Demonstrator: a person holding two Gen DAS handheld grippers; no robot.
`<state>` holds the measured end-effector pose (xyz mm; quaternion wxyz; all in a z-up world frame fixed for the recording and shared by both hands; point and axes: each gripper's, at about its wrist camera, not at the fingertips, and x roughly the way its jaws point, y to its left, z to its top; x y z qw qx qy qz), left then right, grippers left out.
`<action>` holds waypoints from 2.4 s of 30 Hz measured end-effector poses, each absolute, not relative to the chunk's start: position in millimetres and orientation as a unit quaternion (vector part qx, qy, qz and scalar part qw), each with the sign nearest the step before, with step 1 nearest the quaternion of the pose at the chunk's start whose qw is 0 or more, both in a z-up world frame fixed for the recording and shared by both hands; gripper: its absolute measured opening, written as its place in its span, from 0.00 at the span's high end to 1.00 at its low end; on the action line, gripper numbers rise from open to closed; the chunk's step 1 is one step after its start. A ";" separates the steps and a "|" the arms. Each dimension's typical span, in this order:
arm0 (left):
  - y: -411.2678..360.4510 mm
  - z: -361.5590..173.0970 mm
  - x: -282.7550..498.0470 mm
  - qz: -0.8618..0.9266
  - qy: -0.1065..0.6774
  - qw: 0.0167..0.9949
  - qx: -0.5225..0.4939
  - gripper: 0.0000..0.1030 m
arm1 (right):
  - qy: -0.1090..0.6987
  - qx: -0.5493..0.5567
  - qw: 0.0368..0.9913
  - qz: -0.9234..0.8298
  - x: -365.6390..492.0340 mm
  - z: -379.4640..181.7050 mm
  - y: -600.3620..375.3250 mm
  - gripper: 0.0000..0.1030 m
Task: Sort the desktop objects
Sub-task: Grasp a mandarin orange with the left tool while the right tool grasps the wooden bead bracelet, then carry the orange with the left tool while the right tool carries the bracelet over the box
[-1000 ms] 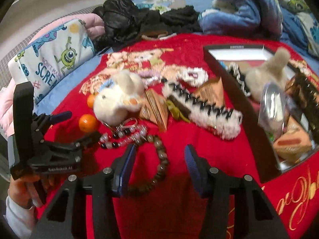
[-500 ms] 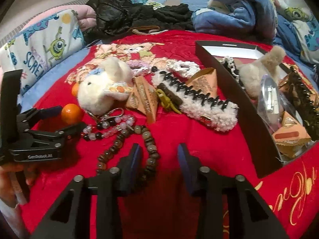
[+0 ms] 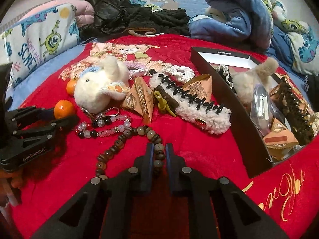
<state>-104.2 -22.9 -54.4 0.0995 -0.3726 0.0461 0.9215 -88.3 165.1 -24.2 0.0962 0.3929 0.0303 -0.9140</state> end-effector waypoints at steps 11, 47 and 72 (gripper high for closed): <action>-24.4 -44.7 -75.9 0.936 0.038 0.092 -0.338 0.65 | -0.023 0.373 0.108 -0.921 -68.5 -9.5 176.4 0.90; 150.5 -40.0 20.8 0.908 0.060 0.251 -0.331 0.65 | -0.092 0.311 0.004 -0.946 84.7 19.5 325.5 0.90; 178.2 -2.0 -51.2 0.913 0.061 0.254 -0.315 0.65 | -0.139 0.244 0.058 -0.958 -0.8 55.4 315.2 0.90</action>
